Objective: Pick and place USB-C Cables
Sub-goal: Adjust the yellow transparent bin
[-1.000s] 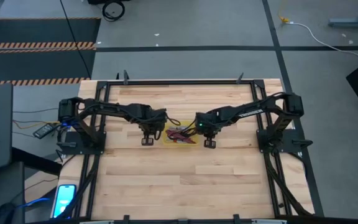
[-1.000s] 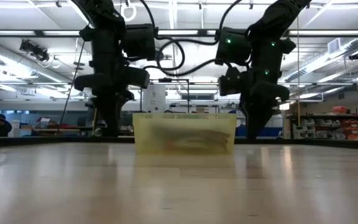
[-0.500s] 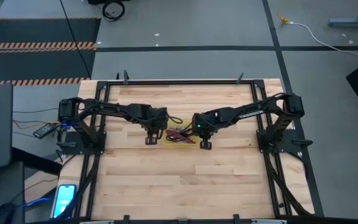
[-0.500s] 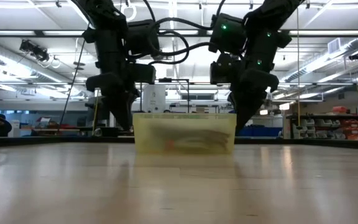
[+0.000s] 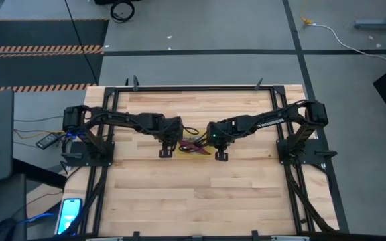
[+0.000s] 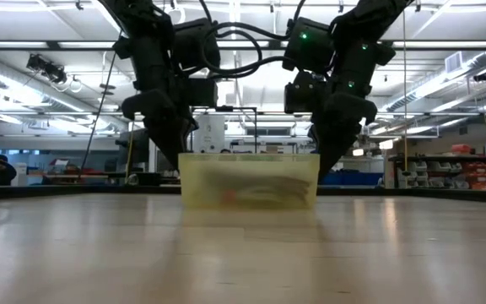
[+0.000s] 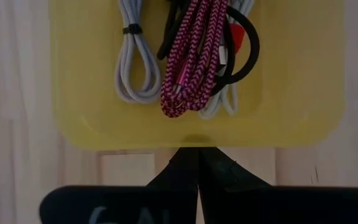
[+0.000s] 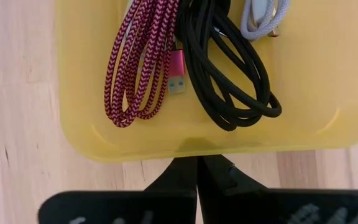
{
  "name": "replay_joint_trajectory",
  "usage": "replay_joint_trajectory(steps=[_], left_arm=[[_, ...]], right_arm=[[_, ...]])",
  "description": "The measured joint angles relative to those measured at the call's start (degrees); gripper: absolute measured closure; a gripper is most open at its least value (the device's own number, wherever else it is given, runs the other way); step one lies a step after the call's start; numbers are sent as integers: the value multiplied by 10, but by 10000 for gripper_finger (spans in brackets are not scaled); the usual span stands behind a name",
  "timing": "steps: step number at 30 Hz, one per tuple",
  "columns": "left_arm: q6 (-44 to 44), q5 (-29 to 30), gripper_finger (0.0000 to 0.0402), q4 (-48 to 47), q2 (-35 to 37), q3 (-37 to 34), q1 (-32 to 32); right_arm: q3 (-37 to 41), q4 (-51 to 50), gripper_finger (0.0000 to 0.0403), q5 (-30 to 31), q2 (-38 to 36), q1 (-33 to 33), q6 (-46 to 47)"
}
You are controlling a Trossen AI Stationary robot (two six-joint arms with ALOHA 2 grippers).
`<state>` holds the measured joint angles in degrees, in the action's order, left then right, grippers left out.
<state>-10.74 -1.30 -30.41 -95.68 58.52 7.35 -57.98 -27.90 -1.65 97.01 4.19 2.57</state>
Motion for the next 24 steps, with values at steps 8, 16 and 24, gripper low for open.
replay_joint_trajectory(steps=[8,16,24], left_arm=[[11,-11,401,3,0,0,-3],[14,-13,401,9,0,0,-11],[23,-14,401,9,0,0,-12]], right_arm=[[0,5,402,-10,0,-2,0],[0,5,402,-10,0,-2,2],[0,5,402,-10,0,-1,2]])
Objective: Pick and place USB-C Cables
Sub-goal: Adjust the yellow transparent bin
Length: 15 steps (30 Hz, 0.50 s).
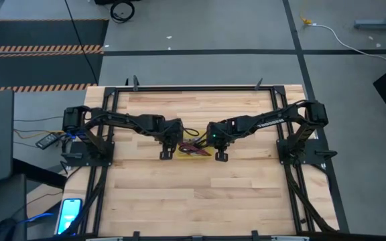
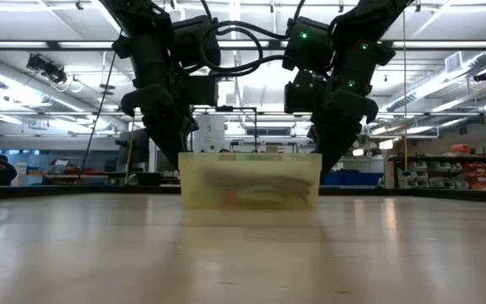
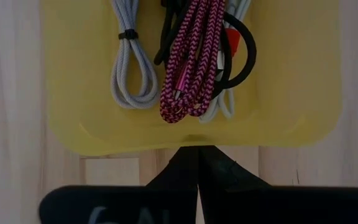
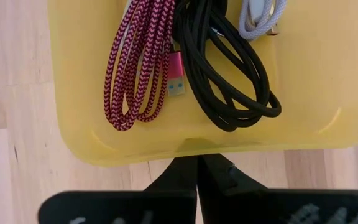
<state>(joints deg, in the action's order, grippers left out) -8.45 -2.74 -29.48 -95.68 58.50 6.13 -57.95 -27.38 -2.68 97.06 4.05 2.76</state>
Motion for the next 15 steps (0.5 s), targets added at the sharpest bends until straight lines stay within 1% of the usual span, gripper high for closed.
replay_joint_trajectory(steps=[8,11,15], left_arm=[[0,0,400,0,0,0,0],[3,13,399,-1,0,0,0],[3,19,383,-5,0,0,0]], right_arm=[[0,1,402,0,0,0,0],[0,3,402,0,0,0,0],[0,3,402,0,0,0,0]])
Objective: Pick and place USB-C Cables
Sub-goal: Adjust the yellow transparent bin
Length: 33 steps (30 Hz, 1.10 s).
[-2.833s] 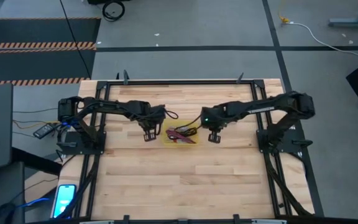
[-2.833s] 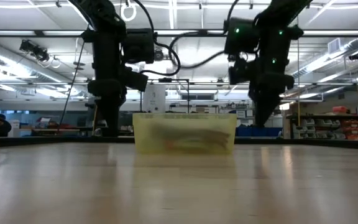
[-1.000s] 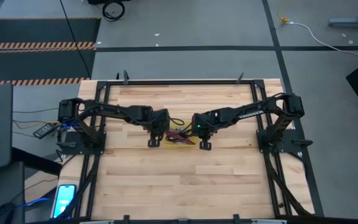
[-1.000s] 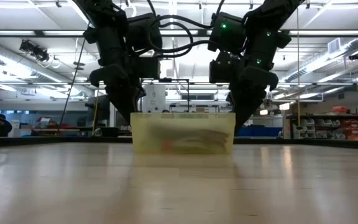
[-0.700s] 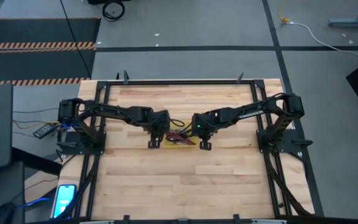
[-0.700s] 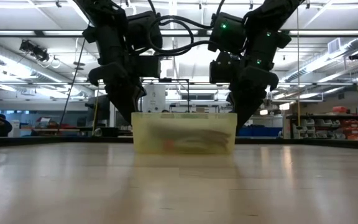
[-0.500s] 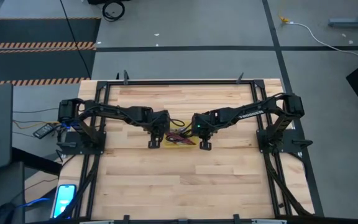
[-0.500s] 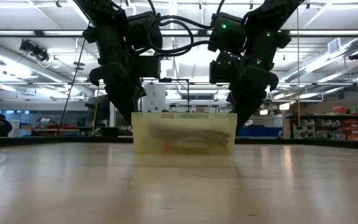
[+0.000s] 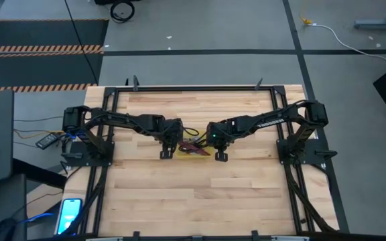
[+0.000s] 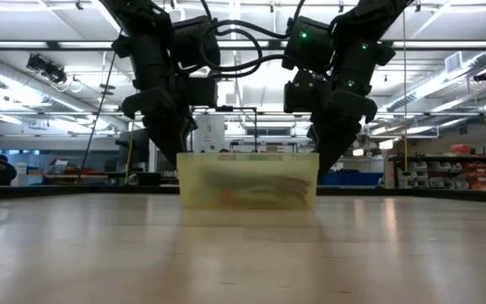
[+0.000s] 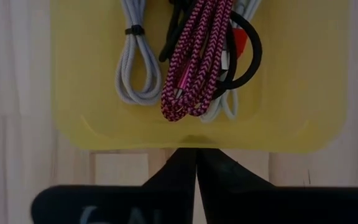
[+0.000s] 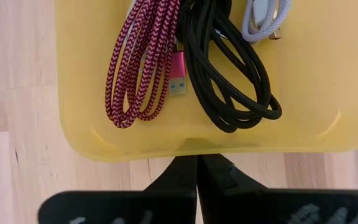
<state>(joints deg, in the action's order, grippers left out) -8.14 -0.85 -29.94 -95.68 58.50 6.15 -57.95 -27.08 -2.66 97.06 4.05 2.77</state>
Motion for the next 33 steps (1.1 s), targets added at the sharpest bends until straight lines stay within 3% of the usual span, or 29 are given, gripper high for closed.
replay_joint_trajectory(steps=[6,33], left_arm=[[15,15,363,-8,0,0,0],[15,23,377,-10,0,1,-15]], right_arm=[[0,-4,402,0,0,0,1],[0,-10,401,6,0,0,5]])
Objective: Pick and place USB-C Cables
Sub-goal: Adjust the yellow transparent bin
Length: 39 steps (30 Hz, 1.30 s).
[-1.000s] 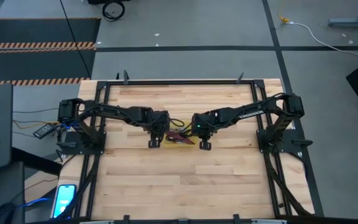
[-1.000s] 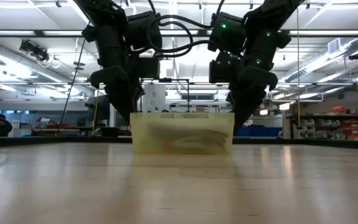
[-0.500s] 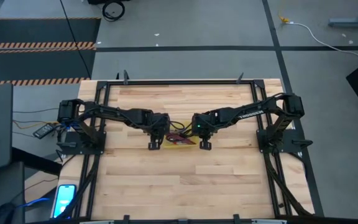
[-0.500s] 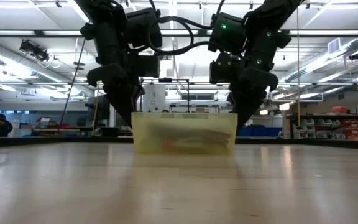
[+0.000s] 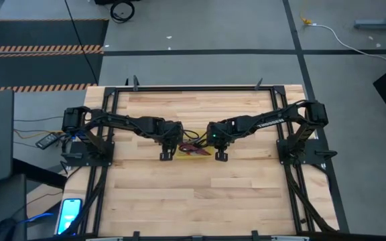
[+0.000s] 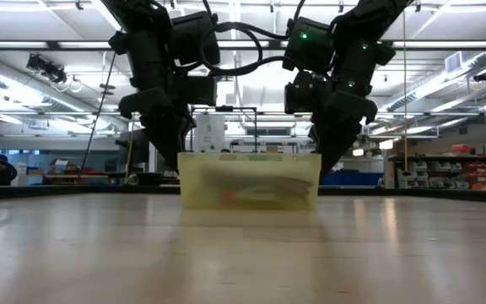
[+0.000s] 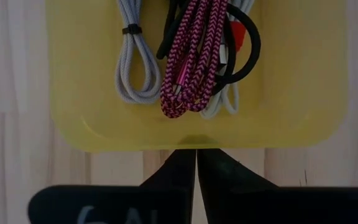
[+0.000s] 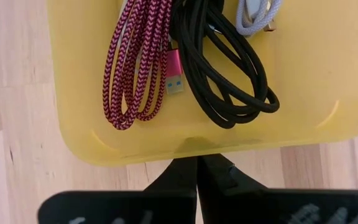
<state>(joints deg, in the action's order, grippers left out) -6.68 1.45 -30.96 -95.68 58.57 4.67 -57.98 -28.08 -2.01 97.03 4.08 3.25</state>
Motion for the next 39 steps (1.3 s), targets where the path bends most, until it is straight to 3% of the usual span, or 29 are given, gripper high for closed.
replay_joint_trajectory(steps=[39], left_arm=[[12,0,377,-22,10,0,-1]], right_arm=[[0,-15,394,24,0,-11,10]])
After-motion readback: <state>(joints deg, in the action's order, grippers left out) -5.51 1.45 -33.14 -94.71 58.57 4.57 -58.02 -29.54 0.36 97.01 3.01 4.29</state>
